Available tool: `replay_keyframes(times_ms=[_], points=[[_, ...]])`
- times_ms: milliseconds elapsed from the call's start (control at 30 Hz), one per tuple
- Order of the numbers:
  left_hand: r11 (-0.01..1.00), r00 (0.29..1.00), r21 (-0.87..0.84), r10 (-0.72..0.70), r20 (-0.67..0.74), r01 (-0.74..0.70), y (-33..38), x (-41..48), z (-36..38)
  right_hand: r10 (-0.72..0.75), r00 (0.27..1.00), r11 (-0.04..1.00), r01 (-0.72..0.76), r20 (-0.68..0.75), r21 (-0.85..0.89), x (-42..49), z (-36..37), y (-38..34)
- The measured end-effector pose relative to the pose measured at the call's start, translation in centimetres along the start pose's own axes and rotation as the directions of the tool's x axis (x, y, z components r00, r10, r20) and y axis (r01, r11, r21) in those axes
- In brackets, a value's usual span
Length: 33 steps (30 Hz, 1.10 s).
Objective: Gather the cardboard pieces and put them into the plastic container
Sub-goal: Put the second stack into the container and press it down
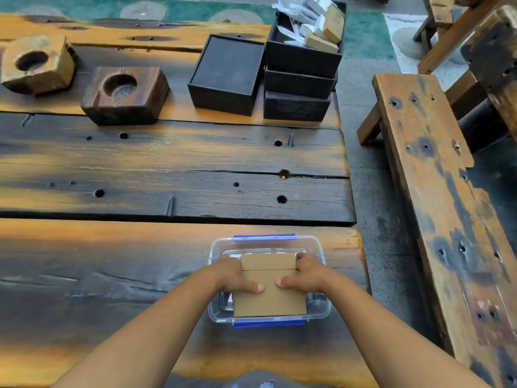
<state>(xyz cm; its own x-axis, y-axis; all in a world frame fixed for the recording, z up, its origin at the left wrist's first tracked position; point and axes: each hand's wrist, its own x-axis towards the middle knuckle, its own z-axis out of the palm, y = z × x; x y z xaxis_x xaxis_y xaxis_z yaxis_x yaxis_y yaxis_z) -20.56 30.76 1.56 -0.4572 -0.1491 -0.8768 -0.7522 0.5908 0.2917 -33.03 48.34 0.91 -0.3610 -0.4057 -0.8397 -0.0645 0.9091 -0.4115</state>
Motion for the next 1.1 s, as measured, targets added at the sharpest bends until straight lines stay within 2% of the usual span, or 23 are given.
replay_keyframes(times_ms=[133, 200, 267, 333, 400, 500, 567, 700, 833, 1100], points=[[0.999, 0.999, 0.038, -0.020, -0.043, 0.021, 0.1, -0.3, 0.6, -0.029, 0.999, 1.000, 0.029, -0.025, 0.005, -0.4, 0.4, -0.1], [0.999, 0.997, -0.046, -0.009, -0.081, 0.006, 0.0, -0.6, 1.1, -0.065, 0.996, 0.997, 0.067, -0.055, 0.034, -0.9, 0.8, 0.2], [0.974, 0.994, -0.223, 0.007, -0.110, -0.032, -0.2, -1.0, 1.9, -0.091, 0.990, 0.993, 0.099, -0.106, 0.069, -1.3, 1.1, 0.6], [0.865, 0.991, -0.498, -0.007, -0.131, -0.060, -0.4, -1.6, 2.9, -0.068, 0.983, 0.975, 0.101, -0.170, 0.196, -1.7, 1.6, 1.2], [0.691, 0.987, -0.720, -0.064, -0.150, -0.064, -0.6, -2.2, 4.2, 0.002, 0.984, 0.924, 0.066, -0.178, 0.376, -2.1, 2.2, 1.7], [0.477, 0.982, -0.877, -0.134, -0.135, -0.055, -0.8, -2.8, 5.9, 0.092, 0.991, 0.827, -0.024, -0.093, 0.561, -2.5, 3.1, 2.2], [0.405, 0.983, -0.913, -0.143, -0.115, -0.048, -0.8, -2.9, 6.3, 0.123, 0.990, 0.806, -0.062, -0.063, 0.589, -2.5, 3.5, 2.3], [0.324, 0.987, -0.946, -0.152, -0.054, -0.002, -0.5, -3.0, 6.3, 0.138, 0.988, 0.830, -0.081, -0.064, 0.552, -2.4, 3.8, 1.9], [0.309, 0.990, -0.951, -0.141, -0.028, 0.017, -0.1, -3.1, 5.9, 0.146, 0.987, 0.887, -0.099, -0.070, 0.450, -2.4, 3.8, 1.8], [0.288, 0.993, -0.956, -0.114, 0.026, 0.058, 0.0, -3.0, 6.0, 0.138, 0.989, 0.885, -0.101, -0.048, 0.454, -2.2, 3.6, 2.0]])
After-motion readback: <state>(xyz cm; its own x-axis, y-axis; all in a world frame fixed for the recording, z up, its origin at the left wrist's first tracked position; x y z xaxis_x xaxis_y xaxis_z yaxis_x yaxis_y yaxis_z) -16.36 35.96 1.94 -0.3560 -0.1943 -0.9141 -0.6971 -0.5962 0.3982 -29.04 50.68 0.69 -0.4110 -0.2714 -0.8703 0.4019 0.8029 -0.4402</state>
